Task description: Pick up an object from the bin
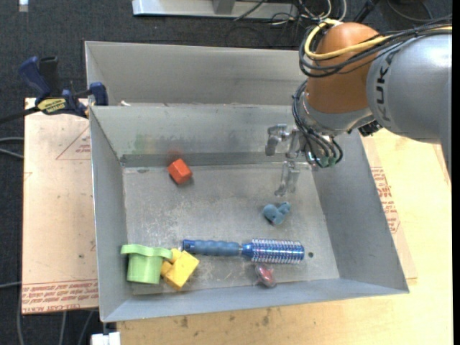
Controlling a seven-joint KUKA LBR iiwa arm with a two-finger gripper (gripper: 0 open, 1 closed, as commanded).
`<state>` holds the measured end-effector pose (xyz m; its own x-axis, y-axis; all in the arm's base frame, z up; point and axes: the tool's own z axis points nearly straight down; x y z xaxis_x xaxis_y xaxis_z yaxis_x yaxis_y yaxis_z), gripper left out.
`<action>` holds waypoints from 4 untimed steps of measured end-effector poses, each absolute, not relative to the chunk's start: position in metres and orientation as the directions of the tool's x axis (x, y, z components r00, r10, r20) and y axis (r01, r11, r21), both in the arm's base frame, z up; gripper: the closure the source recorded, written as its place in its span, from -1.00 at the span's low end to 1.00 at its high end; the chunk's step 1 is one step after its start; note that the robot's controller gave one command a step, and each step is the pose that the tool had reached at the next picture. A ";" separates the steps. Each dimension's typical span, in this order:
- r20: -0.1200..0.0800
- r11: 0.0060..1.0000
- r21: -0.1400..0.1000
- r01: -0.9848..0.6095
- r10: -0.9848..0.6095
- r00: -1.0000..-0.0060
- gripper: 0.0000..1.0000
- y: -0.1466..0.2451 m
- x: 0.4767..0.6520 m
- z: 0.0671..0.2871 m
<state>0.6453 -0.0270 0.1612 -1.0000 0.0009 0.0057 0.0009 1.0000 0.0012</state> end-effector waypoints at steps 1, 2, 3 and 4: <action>0.002 0.949 0.002 -0.315 -0.315 -0.949 -1.00 -0.074 0.575 0.068; -0.001 0.949 0.001 -0.316 -0.316 -0.949 1.00 -0.074 0.576 0.070; -0.012 0.939 -0.007 -0.344 -0.344 -0.939 1.00 -0.114 0.612 0.191; -0.013 0.933 -0.006 -0.361 -0.361 -0.933 1.00 -0.096 0.629 0.399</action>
Offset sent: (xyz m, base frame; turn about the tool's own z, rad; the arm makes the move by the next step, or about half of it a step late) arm -0.0698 -0.0471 -0.0912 -0.3253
